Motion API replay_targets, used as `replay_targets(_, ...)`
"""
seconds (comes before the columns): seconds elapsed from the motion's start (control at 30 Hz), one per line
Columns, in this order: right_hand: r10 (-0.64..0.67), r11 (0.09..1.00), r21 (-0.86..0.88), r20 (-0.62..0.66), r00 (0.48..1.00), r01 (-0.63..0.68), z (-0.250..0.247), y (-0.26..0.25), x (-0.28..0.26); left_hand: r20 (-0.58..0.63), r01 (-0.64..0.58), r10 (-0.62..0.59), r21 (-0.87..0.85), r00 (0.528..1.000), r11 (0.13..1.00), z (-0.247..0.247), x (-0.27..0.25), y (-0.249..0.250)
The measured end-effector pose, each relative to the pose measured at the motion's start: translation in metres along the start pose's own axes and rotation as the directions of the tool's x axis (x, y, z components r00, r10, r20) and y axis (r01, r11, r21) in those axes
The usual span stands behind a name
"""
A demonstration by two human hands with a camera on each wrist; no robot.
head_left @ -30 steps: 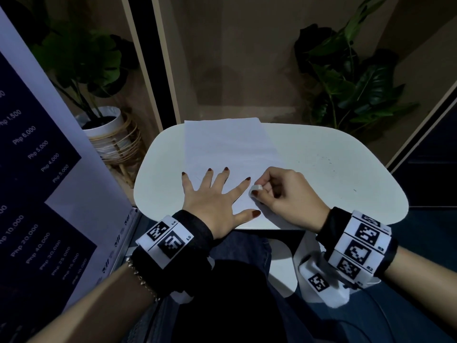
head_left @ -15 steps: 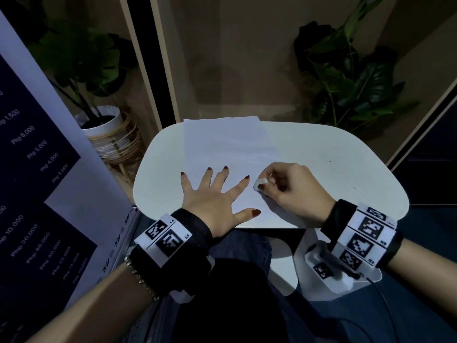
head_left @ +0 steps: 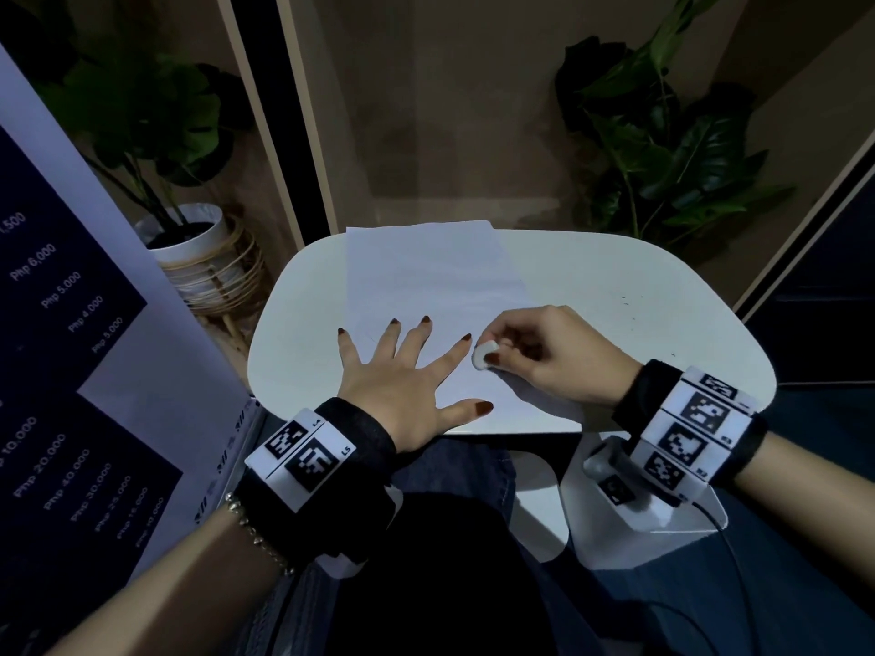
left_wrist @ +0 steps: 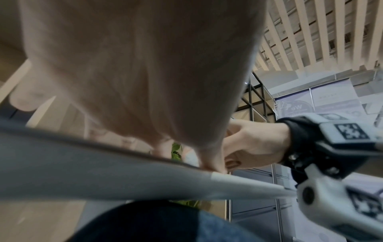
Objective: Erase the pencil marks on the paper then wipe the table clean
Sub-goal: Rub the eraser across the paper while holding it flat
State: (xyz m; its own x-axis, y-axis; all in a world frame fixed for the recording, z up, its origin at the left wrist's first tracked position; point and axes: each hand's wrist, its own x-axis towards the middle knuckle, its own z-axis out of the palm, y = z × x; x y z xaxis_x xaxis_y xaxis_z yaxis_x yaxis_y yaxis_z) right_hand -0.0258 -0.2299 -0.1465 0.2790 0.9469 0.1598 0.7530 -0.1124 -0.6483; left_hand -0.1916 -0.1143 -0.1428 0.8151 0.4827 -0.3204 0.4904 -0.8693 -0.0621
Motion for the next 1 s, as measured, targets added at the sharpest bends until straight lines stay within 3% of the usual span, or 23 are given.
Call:
replay_targets(0.07,-0.026,1.000,-0.012,0.014,1.000,0.026,0.001,-0.001,0.001,0.005,-0.002,0.002,-0.004,1.000,1.000,0.000,0.000,0.000)
replay_targets(0.17,-0.042,0.996,0.092,0.224,0.974,0.021,-0.005,-0.002,-0.004,0.014,0.000,0.000,-0.006,1.000,1.000,-0.002,-0.001,0.000)
replay_targets(0.2,-0.034,0.996,0.092,0.241,0.970,0.012,-0.007,-0.002,-0.005,0.019,0.001,-0.001,-0.001,1.000,1.000,-0.002,-0.001,0.000)
replay_targets(0.37,-0.025,0.997,-0.068,-0.005,1.000,0.024,-0.001,-0.001,-0.002,0.017,-0.002,0.002,-0.001,1.000,1.000,-0.001,-0.001,-0.001)
replay_targets(0.53,-0.024,0.999,0.032,0.197,0.980,0.018,-0.001,-0.008,-0.011,0.030,-0.012,0.013,-0.012,0.999,1.000,-0.001,-0.002,-0.002)
replay_targets(0.67,-0.014,0.997,-0.073,0.021,1.000,0.016,-0.004,-0.004,-0.007,0.045,-0.010,0.011,-0.017,0.999,1.000,-0.003,-0.003,-0.001)
replay_targets(0.83,-0.049,0.999,0.001,0.190,0.981,0.050,0.000,-0.012,-0.013,0.038,-0.015,0.015,-0.013,0.999,1.000,-0.003,-0.003,-0.002)
replay_targets(0.93,-0.033,0.995,-0.095,0.036,0.999,0.036,-0.002,-0.005,-0.008,0.042,-0.013,0.014,-0.015,0.999,1.000,-0.003,-0.003,-0.002)
replay_targets(1.0,-0.033,0.997,-0.075,0.015,0.999,0.034,0.000,-0.007,-0.009,0.046,-0.011,0.012,-0.015,0.999,1.000,-0.003,-0.003,-0.002)
